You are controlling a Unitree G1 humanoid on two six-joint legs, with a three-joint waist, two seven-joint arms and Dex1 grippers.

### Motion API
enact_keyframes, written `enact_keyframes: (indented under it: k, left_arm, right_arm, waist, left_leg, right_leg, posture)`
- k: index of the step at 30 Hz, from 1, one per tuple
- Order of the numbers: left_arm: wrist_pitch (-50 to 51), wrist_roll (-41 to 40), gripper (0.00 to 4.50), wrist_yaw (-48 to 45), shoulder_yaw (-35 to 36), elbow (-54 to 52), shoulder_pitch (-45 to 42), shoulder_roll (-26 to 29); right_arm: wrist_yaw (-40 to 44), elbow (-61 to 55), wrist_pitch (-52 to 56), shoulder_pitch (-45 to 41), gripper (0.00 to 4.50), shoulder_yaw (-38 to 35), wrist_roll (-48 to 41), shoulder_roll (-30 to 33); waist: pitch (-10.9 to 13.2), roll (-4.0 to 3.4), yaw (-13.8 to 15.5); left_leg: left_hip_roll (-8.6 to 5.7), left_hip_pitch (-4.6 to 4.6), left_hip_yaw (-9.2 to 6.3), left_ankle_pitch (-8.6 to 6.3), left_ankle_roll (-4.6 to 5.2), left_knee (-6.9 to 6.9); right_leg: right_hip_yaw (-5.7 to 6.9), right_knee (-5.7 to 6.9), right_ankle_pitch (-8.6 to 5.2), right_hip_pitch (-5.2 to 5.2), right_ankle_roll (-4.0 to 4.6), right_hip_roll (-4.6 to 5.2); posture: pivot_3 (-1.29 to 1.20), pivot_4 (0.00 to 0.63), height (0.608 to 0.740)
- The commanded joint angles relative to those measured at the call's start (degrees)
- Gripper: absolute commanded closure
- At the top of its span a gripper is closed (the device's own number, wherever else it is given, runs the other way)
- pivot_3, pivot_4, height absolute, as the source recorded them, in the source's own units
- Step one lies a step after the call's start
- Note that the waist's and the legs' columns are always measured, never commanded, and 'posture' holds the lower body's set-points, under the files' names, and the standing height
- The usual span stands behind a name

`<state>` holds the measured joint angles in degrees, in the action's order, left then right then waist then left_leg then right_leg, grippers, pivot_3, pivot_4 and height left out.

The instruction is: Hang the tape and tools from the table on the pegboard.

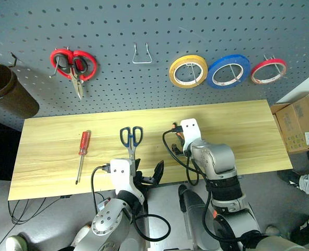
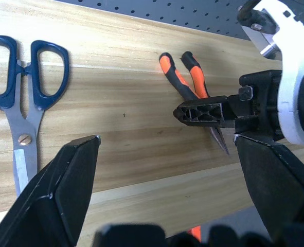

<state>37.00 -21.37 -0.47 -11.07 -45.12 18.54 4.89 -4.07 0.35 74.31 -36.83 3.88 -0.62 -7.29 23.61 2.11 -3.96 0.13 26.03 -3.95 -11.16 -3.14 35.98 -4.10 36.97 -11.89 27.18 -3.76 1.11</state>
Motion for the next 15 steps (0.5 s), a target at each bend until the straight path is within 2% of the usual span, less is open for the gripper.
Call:
enact_keyframes:
  k: [1,10,13,15]
  left_arm:
    - [-0.96,0.13,0.00,0.31,-1.28,-2.79,0.71,-0.41]
    - [-0.99,0.06,0.00,0.13,-1.19,-2.55,0.26,-0.47]
    - [-0.94,0.04,0.00,0.15,-1.13,-2.54,0.27,-0.46]
    - [-0.91,0.04,0.00,0.13,-1.02,-2.45,0.18,-0.43]
  right_arm:
    - [-0.59,4.89,-5.03,-3.45,0.03,-1.20,0.43,-0.16]
    - [1.20,10.70,-7.91,-5.67,0.03,-1.10,0.11,1.46]
    - [1.42,9.42,-5.80,-5.10,0.65,-1.15,0.03,1.78]
    - [1.63,8.57,-4.50,-4.73,1.30,-1.17,-0.10,2.01]
  waist:
    - [0.00,0.00,0.14]
    - [0.00,0.00,0.81]
    - [0.00,0.00,0.82]
    - [0.00,0.00,0.80]
  left_leg:
    - [0.00,0.00,0.00,0.00,0.00,0.00]
    - [-0.01,0.01,0.01,-0.01,0.01,-0.02]
    - [0.00,0.01,0.01,-0.01,0.01,0.02]
    - [0.00,0.00,0.01,0.00,0.01,0.02]
  right_leg:
    - [0.00,0.00,0.00,0.00,0.00,0.00]
    - [-0.01,-0.02,0.00,0.01,0.00,-0.02]
    - [-0.01,0.02,0.01,0.01,0.00,-0.01]
    - [-0.01,0.03,0.01,0.00,0.00,-0.02]
  posture:
    - [0.06,0.444,0.740]
    - [0.06,0.448,0.740]
    - [0.06,0.448,0.740]
    - [0.05,0.451,0.740]
